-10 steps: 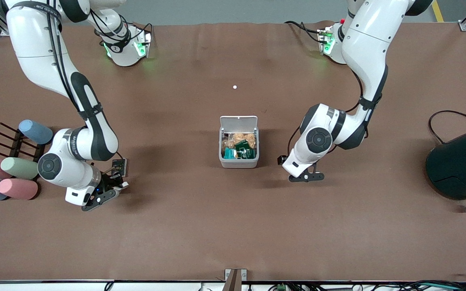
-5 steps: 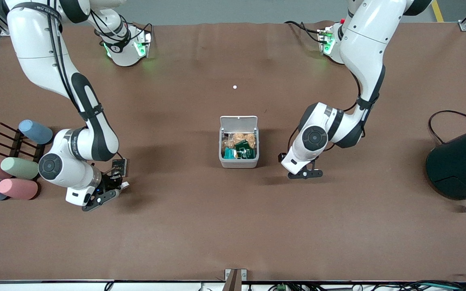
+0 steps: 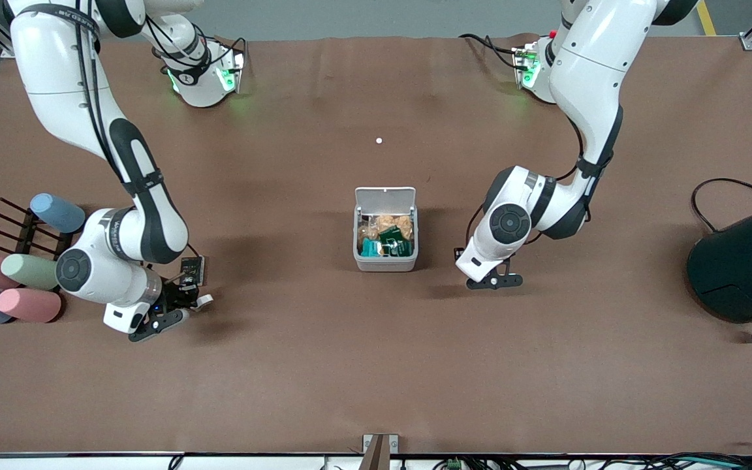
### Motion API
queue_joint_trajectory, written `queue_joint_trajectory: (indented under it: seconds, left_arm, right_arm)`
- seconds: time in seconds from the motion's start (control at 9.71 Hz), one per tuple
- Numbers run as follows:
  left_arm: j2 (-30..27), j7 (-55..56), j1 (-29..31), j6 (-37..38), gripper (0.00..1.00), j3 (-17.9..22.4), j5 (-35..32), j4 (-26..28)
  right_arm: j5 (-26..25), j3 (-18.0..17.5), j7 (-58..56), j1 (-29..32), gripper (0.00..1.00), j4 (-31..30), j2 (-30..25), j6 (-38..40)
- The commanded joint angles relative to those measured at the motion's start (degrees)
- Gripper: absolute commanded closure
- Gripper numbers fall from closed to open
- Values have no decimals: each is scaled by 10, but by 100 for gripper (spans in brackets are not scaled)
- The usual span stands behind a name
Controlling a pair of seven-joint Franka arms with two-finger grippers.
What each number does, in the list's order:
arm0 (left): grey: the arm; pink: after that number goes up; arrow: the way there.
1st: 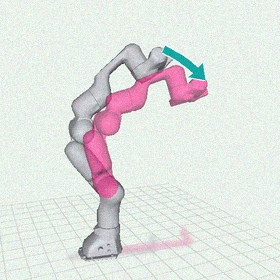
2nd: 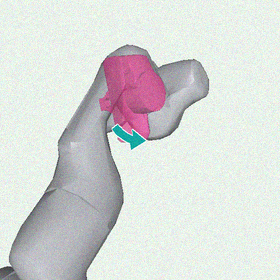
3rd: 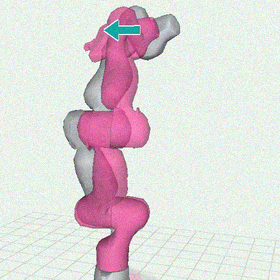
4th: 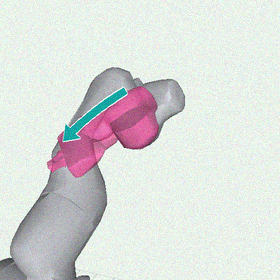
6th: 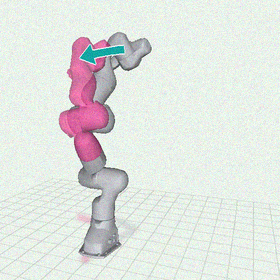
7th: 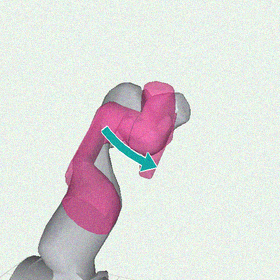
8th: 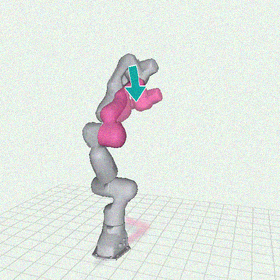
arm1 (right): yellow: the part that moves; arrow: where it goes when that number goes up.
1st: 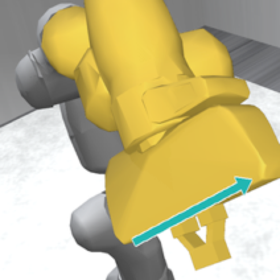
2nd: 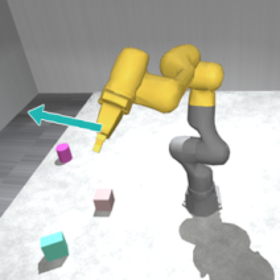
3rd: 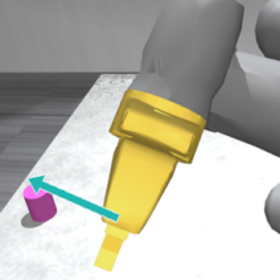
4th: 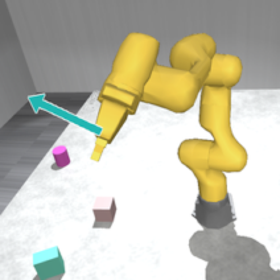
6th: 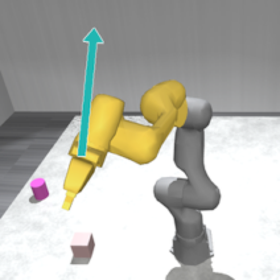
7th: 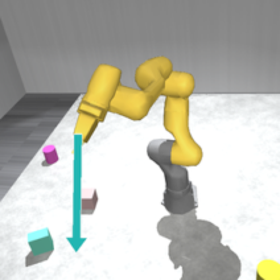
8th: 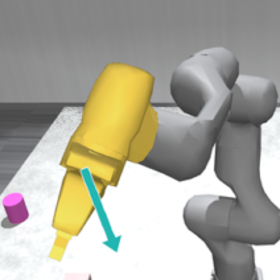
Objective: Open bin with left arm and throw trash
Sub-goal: 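Carry the paper toward the bin while the left gripper grasps the tape roll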
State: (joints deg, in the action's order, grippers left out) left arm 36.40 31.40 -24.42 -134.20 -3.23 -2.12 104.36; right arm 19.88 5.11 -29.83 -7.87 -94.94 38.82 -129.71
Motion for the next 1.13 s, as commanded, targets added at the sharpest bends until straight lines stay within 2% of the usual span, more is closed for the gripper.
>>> queue_joint_trajectory:
  seconds: [0.0, 0.21, 0.31, 0.41, 0.52, 0.62, 0.82, 1.03]
  left_arm:
    - [-13, 2, 3, -11, 98, -1, -14, 7]
    - [-40, 2, 4, 17, 98, -1, -14, -14]
    - [-51, 1, 5, 65, 98, 1, -15, -41]
    - [-52, -48, 13, 133, 98, 4, -27, -93]
    - [-61, -90, 30, 210, 98, 1, -31, -142]
    - [-80, -109, 38, 253, 98, 0, -32, -164]
    - [-144, -110, 43, 284, 98, -4, -21, -166]
    - [-142, -112, 46, 301, 98, -1, -4, -173]
  right_arm:
    - [63, -2, 34, 7, 100, 60, -9, 120]
    - [80, -4, 75, 1, 100, 66, -10, 147]
    - [111, -6, 117, -6, 100, 66, -16, 174]
    - [150, -12, 164, -26, 100, 65, -32, 187]
    - [157, -13, 220, -52, 100, 65, -43, 182]
    - [161, -13, 267, -82, 100, 66, -45, 171]
    - [163, -12, 370, -142, 100, 64, -57, 122]
    - [162, -12, 485, -207, 100, 65, -61, 80]
